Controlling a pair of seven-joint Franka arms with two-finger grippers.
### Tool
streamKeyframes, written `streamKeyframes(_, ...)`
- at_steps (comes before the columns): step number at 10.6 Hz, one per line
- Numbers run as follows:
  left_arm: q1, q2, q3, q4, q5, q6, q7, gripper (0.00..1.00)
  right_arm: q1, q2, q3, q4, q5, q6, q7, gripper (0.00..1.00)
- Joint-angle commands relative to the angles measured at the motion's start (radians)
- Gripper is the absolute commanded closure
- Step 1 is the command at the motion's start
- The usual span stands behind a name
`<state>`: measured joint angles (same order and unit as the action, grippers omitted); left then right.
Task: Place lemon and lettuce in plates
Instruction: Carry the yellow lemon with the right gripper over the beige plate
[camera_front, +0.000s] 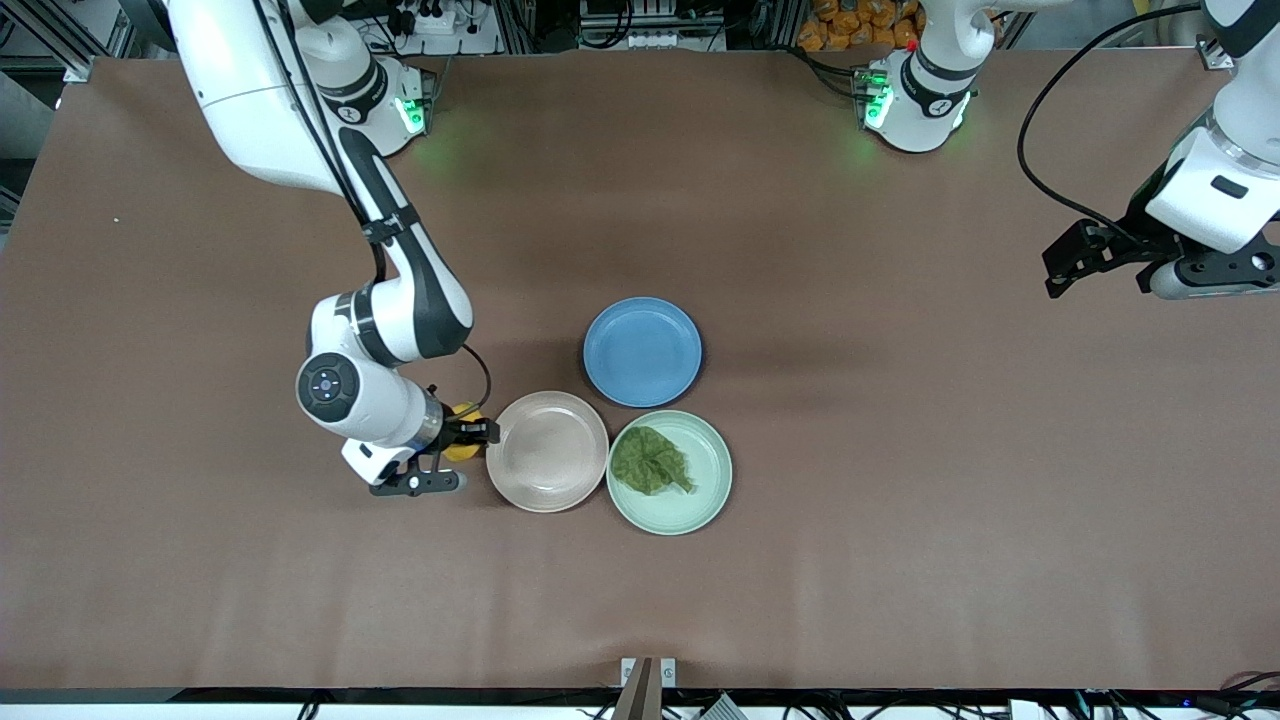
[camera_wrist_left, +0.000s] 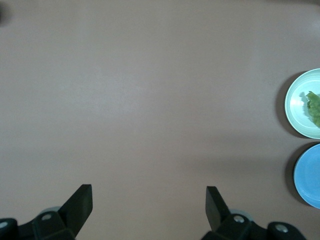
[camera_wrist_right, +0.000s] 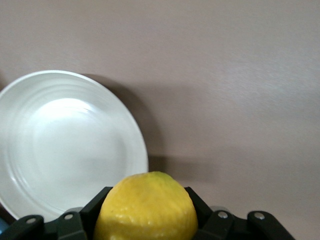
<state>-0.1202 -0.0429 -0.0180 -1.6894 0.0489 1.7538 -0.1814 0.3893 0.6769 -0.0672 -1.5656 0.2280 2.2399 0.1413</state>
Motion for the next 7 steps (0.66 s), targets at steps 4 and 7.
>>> streamKeyframes(4,-0.006,0.017,-0.005,0.045,0.012,-0.007,0.01,0.0,0.042,0.121,0.015,0.153,0.111,0.05,0.009,0.46)
streamKeyframes(7,0.004,0.017,-0.008,0.045,0.014,-0.007,0.011,0.0,0.049,0.164,0.024,0.159,0.111,0.125,0.011,0.46)
